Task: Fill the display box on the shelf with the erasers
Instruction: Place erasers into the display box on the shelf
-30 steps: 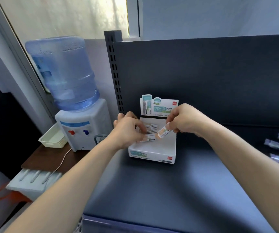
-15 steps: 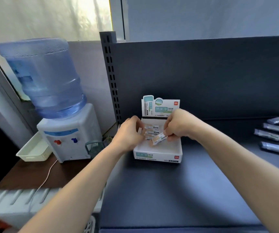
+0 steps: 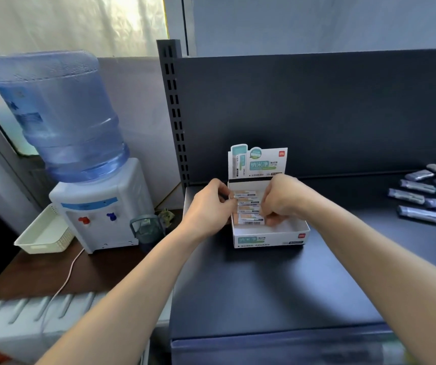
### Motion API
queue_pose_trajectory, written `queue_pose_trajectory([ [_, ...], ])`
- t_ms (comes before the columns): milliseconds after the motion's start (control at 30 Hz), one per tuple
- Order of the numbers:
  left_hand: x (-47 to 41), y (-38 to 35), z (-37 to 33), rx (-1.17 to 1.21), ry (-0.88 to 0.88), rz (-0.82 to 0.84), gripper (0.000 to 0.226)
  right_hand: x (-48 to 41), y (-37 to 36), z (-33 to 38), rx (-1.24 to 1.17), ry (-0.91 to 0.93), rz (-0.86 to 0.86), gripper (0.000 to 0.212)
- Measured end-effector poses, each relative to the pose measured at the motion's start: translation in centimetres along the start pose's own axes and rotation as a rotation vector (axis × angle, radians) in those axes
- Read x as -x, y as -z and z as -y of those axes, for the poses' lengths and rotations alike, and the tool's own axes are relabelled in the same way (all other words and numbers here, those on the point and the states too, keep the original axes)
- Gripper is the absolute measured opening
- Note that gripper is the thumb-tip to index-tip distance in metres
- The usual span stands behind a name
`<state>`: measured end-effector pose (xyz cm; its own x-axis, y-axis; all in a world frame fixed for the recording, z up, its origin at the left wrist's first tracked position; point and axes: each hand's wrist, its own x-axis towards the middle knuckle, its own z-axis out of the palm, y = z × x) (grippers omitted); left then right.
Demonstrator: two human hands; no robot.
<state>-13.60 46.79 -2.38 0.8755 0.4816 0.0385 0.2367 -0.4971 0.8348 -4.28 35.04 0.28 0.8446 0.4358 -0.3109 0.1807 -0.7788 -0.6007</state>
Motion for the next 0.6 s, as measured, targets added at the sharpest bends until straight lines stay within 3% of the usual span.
queue_pose_trajectory([
  [133,0.6,-0.2,-0.1,0.044,0.034,0.006,0.012,0.3,0.0,-0.5,-0.035,0.037,-0.069,0.017],
  [267,0.8,0.1,-0.6,-0.100,-0.032,-0.138,0.003,1.0,0.8,-0.8,-0.035,0.086,-0.128,0.024],
  [367,1.2,0.0,-2.0,-0.154,-0.110,-0.209,0.003,1.5,2.1,-1.6,-0.089,0.148,-0.196,0.015],
  [600,2.0,-5.5,-8.9,-0.171,-0.339,-0.069,0.006,3.2,9.6,-7.3,-0.012,0.192,-0.334,0.015],
])
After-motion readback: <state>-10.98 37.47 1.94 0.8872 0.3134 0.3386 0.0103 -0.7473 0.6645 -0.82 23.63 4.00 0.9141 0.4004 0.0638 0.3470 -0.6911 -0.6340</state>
